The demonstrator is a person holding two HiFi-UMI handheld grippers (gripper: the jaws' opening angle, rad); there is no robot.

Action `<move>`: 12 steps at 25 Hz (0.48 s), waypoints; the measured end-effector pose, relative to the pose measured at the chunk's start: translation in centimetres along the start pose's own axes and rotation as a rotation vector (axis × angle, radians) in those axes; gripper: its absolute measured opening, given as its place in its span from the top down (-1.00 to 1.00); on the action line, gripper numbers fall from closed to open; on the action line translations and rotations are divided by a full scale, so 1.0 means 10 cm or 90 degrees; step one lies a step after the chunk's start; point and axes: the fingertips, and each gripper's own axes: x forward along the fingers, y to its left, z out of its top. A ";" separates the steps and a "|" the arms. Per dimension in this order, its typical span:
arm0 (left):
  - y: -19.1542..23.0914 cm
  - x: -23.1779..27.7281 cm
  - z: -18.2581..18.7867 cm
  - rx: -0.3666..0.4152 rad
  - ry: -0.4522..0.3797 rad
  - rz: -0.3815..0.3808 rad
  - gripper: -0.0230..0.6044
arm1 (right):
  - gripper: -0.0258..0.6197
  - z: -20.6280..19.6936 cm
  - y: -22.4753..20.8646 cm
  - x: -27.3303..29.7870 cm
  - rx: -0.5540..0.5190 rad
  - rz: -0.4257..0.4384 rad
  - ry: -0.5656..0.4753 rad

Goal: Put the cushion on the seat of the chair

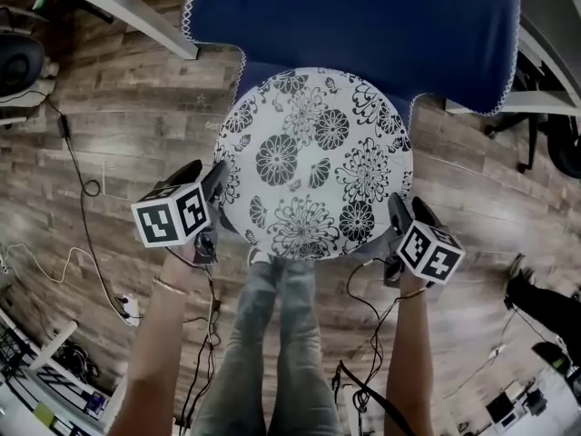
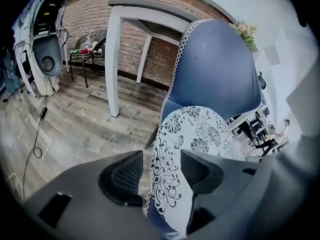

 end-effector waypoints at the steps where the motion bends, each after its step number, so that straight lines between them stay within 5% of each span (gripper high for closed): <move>1: -0.01 -0.06 0.01 -0.016 -0.008 -0.005 0.21 | 0.16 0.00 0.01 -0.06 0.003 0.000 -0.006; 4: -0.06 -0.32 0.16 -0.030 -0.043 -0.010 0.21 | 0.17 0.05 0.15 -0.25 0.008 0.013 -0.024; 9: -0.41 -0.90 0.50 0.023 -0.122 -0.029 0.24 | 0.34 0.31 0.50 -0.73 -0.006 0.039 -0.077; 12: -0.63 -1.32 0.69 0.059 -0.166 -0.028 0.56 | 0.48 0.48 0.74 -1.12 -0.001 0.063 -0.117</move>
